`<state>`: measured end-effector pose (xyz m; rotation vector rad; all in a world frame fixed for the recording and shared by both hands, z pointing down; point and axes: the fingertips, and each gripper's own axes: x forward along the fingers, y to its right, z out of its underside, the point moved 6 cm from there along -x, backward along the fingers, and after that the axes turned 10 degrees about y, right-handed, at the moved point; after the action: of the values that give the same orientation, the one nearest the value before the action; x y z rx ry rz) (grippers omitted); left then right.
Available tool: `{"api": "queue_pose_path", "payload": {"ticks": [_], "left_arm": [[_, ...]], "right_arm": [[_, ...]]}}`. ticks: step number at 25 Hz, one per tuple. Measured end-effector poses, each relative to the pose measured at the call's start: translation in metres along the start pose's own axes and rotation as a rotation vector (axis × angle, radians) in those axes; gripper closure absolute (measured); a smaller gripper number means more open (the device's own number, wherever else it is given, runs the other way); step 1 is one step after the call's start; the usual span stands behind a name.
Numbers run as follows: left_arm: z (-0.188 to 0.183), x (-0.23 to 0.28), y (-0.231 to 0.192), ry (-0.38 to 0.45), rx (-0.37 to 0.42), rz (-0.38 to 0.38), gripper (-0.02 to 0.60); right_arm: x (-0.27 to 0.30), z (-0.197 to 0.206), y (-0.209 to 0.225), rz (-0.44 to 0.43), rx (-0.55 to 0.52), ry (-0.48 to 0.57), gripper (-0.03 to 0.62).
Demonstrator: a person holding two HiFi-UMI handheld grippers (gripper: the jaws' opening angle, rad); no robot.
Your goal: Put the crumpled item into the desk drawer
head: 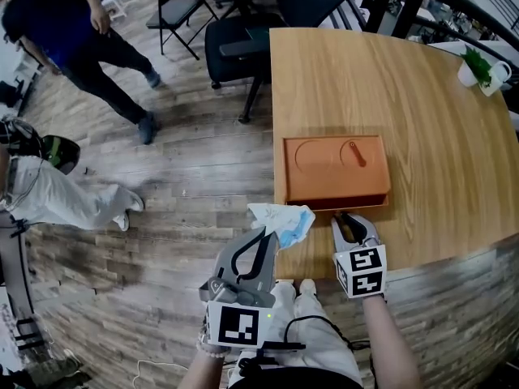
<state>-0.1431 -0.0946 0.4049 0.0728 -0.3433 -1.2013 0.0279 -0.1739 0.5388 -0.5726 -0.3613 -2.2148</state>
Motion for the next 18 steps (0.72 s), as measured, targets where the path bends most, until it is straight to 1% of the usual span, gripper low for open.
{"api": "queue_pose_path", "payload": {"ticks": [18], "left_arm": [[-0.005,-0.008,0.012,0.011,0.001,0.002,0.569]], "right_arm": [[-0.035,0.018,-0.017,-0.017,-0.002,-0.023,0.516]]}}
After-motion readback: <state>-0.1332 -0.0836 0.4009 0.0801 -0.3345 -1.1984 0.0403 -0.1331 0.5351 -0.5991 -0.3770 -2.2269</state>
